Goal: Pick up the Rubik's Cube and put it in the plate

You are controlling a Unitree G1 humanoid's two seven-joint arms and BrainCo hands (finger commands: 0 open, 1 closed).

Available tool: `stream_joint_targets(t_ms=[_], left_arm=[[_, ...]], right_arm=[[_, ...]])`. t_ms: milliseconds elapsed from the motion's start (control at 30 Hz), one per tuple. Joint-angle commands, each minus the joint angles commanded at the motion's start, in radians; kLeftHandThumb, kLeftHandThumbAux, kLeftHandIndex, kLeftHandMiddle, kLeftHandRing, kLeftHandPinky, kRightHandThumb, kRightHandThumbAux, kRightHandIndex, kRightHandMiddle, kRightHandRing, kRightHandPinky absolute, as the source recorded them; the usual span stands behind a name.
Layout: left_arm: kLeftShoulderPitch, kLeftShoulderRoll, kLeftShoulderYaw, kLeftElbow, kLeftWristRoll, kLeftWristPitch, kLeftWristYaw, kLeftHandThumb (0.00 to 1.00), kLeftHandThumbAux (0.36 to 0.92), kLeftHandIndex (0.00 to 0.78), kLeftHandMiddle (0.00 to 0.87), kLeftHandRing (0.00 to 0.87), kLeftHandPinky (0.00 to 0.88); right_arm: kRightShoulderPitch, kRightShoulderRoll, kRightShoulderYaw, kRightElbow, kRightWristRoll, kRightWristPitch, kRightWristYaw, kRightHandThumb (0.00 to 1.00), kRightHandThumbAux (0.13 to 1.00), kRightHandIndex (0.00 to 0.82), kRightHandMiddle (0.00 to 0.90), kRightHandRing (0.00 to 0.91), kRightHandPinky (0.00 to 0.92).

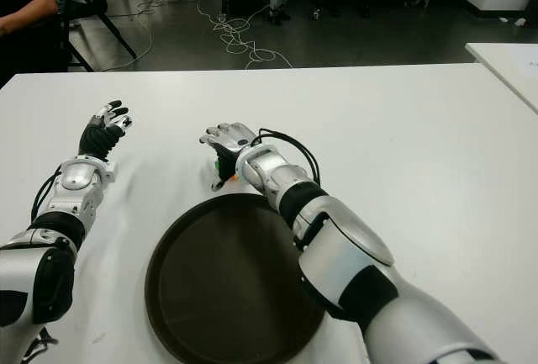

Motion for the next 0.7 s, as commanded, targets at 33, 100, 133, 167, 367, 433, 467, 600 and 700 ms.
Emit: stream_joint_targets(t_ms=[33,100,133,167,367,433,467,600,700], left_arm=[[0.000,0.000,0.001,0.000,0.000,-0.001,0.000,0.146,0.570,0.080,0.156,0.137,0.105],[0.000,0.000,0.001,0.000,0.000,-0.002,-0.001,0.147,0.568,0.081,0.155,0.135,0.102],[0.000,0.000,0.001,0.000,0.000,-0.002,0.001,0.148,0.567,0.082,0.155,0.135,0.100],[0.000,0.000,0.001,0.000,0.000,-0.002,0.002,0.147,0.563,0.085,0.156,0.137,0.102],[0.000,0.001,0.000,-0.001,0.002,-0.004,0.007,0.148,0.564,0.078,0.152,0.131,0.095],[0.000,0.001,-0.001,-0.001,0.004,-0.003,0.008,0.146,0.563,0.078,0.153,0.133,0.098],[0.000,0.002,-0.002,0.000,0.005,-0.003,0.009,0.144,0.561,0.079,0.155,0.134,0.100],[0.001,0.003,-0.004,0.000,0.007,-0.004,0.012,0.141,0.556,0.081,0.158,0.135,0.098],[0.001,0.002,-0.002,0.000,0.005,-0.003,0.013,0.142,0.561,0.078,0.154,0.131,0.092]], right_arm=[[0.000,0.000,0.000,0.001,-0.001,0.000,0.001,0.000,0.649,0.000,0.000,0.000,0.017],[-0.001,0.000,0.000,0.001,-0.001,0.000,0.002,0.000,0.644,0.000,0.000,0.000,0.016],[0.000,0.000,0.000,0.002,-0.001,0.000,0.001,0.000,0.642,0.000,0.000,0.000,0.015],[0.000,-0.001,-0.001,0.002,0.000,0.000,0.000,0.000,0.639,0.000,0.000,0.000,0.017],[0.002,-0.002,-0.008,0.004,0.004,-0.001,-0.011,0.000,0.632,0.000,0.000,0.000,0.023],[0.001,-0.003,-0.009,0.006,0.004,-0.002,-0.014,0.000,0.637,0.000,0.000,0.000,0.027],[0.001,-0.003,-0.009,0.007,0.004,-0.002,-0.015,0.000,0.640,0.000,0.000,0.000,0.027],[0.001,-0.007,-0.016,0.008,0.007,-0.004,-0.018,0.000,0.644,0.000,0.000,0.000,0.025],[0.002,-0.013,-0.025,0.006,0.013,-0.009,-0.023,0.000,0.655,0.000,0.000,0.000,0.023]])
